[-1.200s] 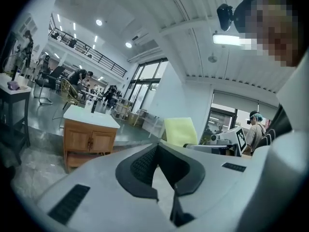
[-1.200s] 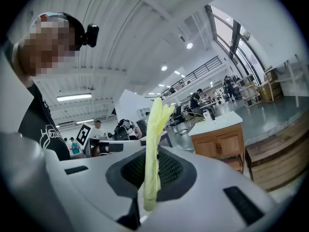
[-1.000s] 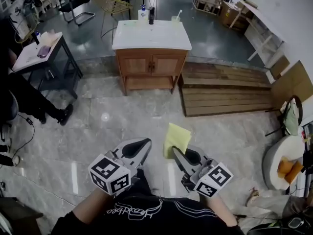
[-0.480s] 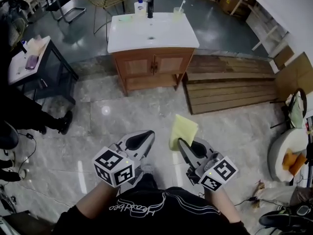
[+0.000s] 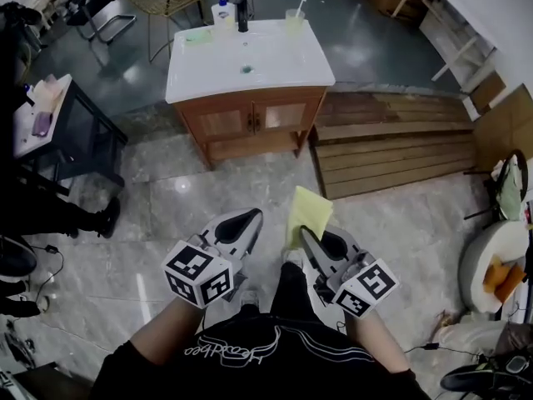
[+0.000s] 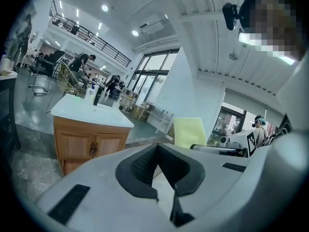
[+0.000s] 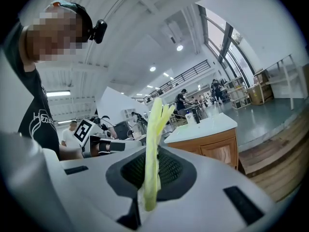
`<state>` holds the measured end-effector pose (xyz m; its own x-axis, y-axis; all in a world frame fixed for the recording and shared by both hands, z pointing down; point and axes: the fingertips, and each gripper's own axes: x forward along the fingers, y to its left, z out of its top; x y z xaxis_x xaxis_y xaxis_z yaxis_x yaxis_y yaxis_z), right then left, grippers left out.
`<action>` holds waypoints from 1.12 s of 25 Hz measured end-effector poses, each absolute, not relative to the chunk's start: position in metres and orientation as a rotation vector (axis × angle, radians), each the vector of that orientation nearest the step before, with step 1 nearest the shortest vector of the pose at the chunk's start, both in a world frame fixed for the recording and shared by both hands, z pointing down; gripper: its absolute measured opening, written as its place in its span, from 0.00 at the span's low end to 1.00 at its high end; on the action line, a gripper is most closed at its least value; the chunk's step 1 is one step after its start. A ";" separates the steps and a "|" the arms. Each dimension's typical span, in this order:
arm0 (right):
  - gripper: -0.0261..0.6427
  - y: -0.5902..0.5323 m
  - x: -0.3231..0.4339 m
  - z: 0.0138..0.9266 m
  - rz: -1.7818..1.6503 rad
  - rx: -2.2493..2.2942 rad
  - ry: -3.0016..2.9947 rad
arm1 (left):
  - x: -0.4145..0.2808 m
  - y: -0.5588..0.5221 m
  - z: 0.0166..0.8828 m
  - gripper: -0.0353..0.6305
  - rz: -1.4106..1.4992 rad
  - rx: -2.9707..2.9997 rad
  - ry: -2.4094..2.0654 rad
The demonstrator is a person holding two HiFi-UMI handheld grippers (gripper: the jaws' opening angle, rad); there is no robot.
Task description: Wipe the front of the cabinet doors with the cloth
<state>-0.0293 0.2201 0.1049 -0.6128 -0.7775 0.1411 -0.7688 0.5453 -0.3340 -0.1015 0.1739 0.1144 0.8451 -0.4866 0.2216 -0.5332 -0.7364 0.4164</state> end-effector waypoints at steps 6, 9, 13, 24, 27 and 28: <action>0.10 0.144 0.025 0.120 -0.593 -1.281 2.769 | -0.051 0.108 0.130 0.06 0.146 2.508 -0.857; 0.10 0.104 0.057 0.123 -0.591 -1.229 2.789 | -0.020 0.070 0.134 0.06 0.134 2.487 -0.909; 0.10 0.063 0.092 0.137 -0.605 -1.178 2.844 | 0.017 0.032 0.143 0.06 0.121 2.446 -0.953; 0.10 -0.007 0.094 0.192 -0.542 -1.212 2.993 | 0.016 -0.035 0.185 0.06 0.112 2.372 -1.111; 0.10 -0.025 0.098 0.216 -0.553 -1.267 3.010 | 0.009 -0.049 0.209 0.06 0.122 2.319 -1.155; 0.10 -0.031 0.100 0.223 -0.544 -1.292 3.016 | 0.008 -0.053 0.217 0.06 0.126 2.303 -1.164</action>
<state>0.0999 -0.0308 0.2232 -0.6840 -0.6684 0.2924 -0.7284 0.6479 -0.2228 0.0078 -0.0530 0.2168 0.6203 -0.7166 0.3189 -0.7681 -0.4728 0.4318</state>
